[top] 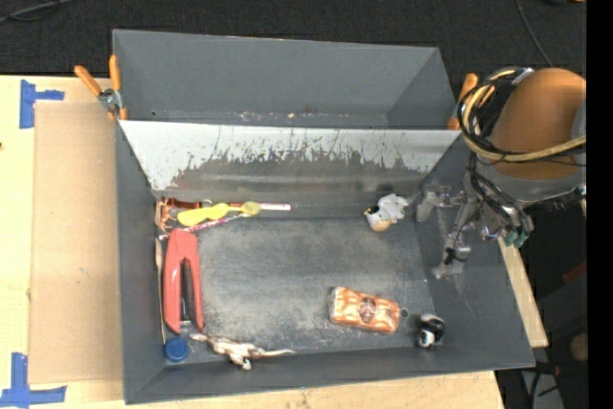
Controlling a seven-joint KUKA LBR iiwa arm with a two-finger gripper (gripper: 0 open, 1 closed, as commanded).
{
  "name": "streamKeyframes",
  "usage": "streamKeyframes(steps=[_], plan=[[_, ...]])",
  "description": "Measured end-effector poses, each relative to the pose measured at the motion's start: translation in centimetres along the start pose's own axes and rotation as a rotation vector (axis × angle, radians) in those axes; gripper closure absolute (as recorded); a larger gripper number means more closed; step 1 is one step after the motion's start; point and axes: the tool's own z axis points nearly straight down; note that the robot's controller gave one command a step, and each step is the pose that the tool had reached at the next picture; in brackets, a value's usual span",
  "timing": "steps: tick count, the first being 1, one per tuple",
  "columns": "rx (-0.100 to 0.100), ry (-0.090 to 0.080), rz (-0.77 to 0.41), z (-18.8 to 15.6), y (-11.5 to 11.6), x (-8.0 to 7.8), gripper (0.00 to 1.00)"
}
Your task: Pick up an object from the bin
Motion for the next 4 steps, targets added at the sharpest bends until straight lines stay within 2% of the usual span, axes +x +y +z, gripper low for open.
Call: streamKeyframes(steps=[1,2,3,4], plan=[[0.001,-0.007,-0.004,-0.5,0.1,-0.2,0.00],[0.003,-0.008,-0.251,3.9,5.2,3.6,0.00],[0.001,-0.006,-0.155,2.2,7.2,4.4,0.00],[-0.003,0.003,-0.191,3.0,10.6,7.1,0.00]])
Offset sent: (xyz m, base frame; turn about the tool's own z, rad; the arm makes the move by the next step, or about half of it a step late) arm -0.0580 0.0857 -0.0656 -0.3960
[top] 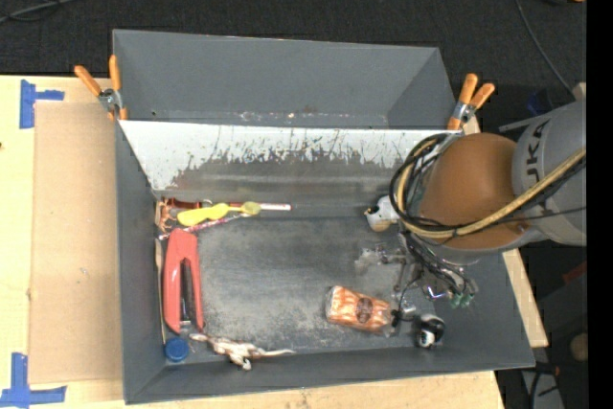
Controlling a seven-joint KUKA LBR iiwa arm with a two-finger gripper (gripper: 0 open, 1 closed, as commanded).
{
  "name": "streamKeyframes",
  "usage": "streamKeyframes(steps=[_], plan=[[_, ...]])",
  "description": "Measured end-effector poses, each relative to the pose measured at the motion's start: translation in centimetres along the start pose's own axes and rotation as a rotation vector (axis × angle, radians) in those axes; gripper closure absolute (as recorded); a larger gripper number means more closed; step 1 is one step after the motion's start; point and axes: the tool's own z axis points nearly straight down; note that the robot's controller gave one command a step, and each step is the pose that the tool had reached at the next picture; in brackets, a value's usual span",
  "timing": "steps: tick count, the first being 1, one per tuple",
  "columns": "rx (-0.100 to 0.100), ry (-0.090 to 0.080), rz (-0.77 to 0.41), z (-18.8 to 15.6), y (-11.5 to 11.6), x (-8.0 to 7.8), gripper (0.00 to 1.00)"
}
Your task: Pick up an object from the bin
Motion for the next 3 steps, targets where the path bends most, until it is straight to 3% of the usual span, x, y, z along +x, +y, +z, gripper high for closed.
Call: streamKeyframes(steps=[1,2,3], plan=[[0.003,-0.005,0.080,2.3,1.6,0.4,0.00],[0.000,-0.001,-0.175,3.7,3.7,1.4,1.00],[0.000,-0.001,-0.176,3.7,3.7,1.4,1.00]])
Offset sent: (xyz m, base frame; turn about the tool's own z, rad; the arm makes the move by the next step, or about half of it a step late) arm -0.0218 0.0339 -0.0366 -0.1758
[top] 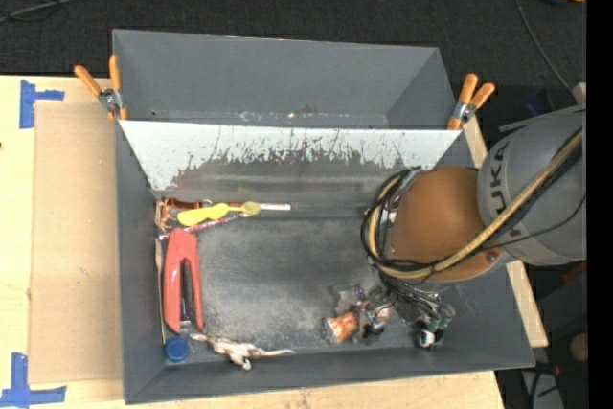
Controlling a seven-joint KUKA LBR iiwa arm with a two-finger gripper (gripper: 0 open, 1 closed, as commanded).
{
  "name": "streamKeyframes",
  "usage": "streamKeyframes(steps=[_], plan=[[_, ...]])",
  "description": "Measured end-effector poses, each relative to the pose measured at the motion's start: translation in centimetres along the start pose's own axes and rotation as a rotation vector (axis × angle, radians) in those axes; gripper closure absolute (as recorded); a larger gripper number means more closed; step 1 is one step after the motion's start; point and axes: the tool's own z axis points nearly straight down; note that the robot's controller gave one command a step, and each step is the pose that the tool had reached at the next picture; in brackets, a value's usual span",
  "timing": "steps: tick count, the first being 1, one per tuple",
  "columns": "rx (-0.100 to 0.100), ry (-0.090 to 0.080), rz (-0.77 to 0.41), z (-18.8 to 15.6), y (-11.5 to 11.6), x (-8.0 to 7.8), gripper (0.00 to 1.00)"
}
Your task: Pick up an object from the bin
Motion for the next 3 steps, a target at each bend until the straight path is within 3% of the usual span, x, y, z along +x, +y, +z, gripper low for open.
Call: streamKeyframes(steps=[2,3], plan=[[-0.002,0.003,-0.002,-3.4,0.2,0.1,1.00],[-0.005,0.010,-0.001,-7.4,0.3,0.3,1.00]])
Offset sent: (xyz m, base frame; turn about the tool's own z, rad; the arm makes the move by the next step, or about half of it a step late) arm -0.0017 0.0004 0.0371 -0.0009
